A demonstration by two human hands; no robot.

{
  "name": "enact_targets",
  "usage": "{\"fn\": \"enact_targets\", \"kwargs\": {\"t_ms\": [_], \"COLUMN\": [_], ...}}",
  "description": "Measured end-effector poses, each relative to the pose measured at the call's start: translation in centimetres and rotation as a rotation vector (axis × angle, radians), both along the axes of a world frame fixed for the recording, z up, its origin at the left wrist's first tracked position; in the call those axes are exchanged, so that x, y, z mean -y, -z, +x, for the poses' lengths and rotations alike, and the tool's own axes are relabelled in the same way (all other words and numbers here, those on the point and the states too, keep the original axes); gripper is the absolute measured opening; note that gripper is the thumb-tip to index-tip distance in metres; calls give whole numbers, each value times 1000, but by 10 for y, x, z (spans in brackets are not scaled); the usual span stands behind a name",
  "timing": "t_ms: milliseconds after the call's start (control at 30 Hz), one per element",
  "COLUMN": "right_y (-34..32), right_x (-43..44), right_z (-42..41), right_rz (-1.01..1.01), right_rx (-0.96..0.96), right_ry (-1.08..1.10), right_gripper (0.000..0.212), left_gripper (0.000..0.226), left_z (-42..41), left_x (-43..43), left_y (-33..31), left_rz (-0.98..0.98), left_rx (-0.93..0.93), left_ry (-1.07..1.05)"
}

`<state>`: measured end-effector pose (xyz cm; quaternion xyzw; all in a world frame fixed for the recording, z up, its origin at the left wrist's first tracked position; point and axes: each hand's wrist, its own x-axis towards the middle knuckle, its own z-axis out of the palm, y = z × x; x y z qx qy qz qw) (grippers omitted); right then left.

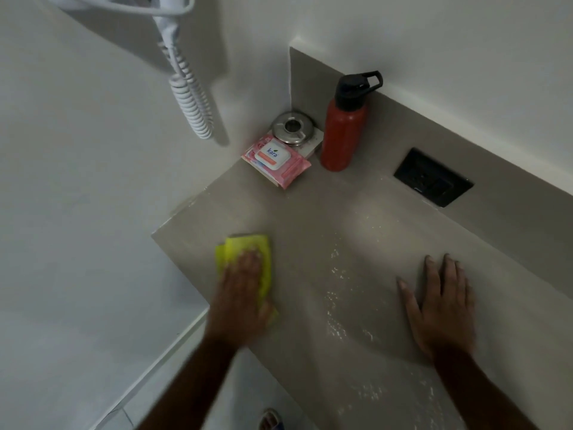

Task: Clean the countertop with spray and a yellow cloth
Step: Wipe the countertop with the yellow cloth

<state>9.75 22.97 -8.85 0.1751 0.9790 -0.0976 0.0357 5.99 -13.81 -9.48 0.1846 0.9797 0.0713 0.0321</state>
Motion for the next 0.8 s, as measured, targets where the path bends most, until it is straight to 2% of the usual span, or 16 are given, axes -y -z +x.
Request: {"fn": "enact_targets", "kwargs": {"t_ms": [67,167,300,533,700,800], "right_y": [3,8,16,16,14,13], "right_x": [-2,-5,-7,-7,-7,-6], "right_z": [0,0,1,1,0,3], "right_rz": [8,13,17,28,49,28], "right_rx": [0,-8,-37,-41,-35,-53], "right_ry": [-2,3,-1,-3,-14,-11], "right_gripper": [85,85,86,85,83,79], "left_gripper": [78,85,90,86,90,88], "left_z": [-36,-95,-139,-150,-75,-17], "left_x": [23,42,34,2,-72,-146], "left_y": [-2,-5,-4,-2,-1,3], "left_rz": [-52,-32,-9,-84,-65,-14], "left_rx": [11,20,23,94,142,88], "left_ry": [-177,-361,-462,-318,-90,109]}}
